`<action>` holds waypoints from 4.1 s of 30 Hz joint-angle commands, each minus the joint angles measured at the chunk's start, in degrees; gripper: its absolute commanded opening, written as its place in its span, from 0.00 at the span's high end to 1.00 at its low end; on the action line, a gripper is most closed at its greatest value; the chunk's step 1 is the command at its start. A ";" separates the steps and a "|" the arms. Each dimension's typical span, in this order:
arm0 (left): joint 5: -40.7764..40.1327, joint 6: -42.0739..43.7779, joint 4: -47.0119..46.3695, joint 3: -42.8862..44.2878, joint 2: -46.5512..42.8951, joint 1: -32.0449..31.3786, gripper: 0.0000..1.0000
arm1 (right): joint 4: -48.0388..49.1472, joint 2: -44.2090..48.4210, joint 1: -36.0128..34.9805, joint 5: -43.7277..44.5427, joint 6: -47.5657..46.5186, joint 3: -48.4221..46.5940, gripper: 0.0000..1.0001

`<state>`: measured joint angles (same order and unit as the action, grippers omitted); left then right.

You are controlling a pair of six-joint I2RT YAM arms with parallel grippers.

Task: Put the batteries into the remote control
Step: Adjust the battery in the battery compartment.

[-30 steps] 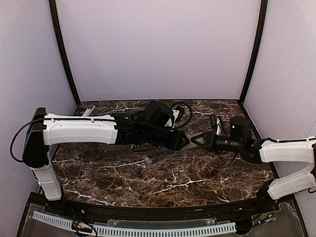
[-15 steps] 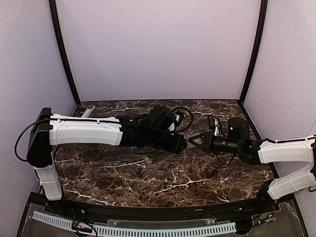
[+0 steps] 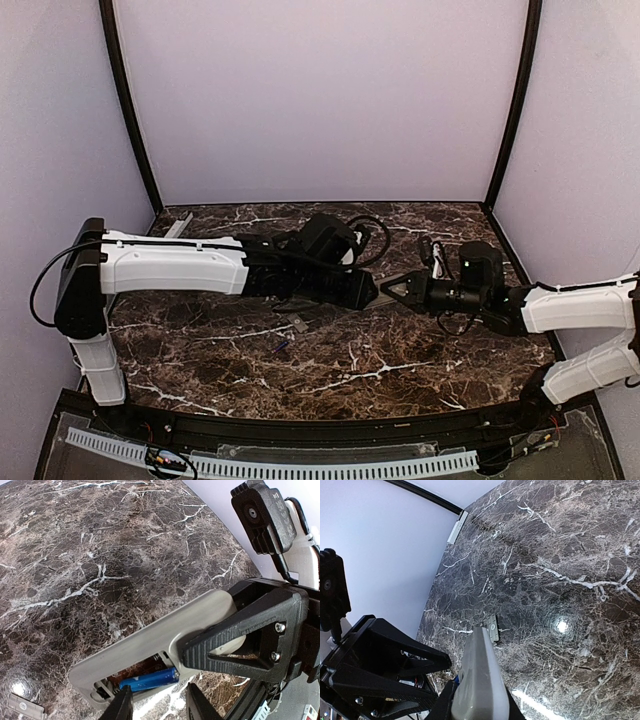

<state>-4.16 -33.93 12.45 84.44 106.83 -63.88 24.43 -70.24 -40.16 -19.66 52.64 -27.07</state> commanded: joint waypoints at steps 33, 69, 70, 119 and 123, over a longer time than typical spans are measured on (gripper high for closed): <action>-1.14 -1.20 2.90 2.15 1.83 0.62 0.76 | 4.52 0.97 -0.94 -0.73 -0.17 -0.39 1.00; 3.64 3.55 1.35 -2.57 2.66 -0.02 0.89 | 5.55 4.89 0.53 -1.33 -0.04 -1.01 1.00; 3.77 3.64 1.31 -2.61 2.68 -0.02 0.89 | 5.66 4.81 0.52 -1.46 0.00 -0.93 1.00; -3.22 3.31 2.44 3.48 -0.57 -0.64 0.65 | -4.79 2.76 -2.70 4.54 -4.66 -4.24 1.00; -3.09 3.12 2.59 3.65 -0.16 -0.64 0.66 | -4.63 2.73 -2.81 4.45 -4.68 -4.32 1.00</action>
<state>-6.66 -31.35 12.86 86.72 106.30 -64.31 19.11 -67.16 -42.19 -15.38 48.51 -29.63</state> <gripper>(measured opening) 0.349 0.204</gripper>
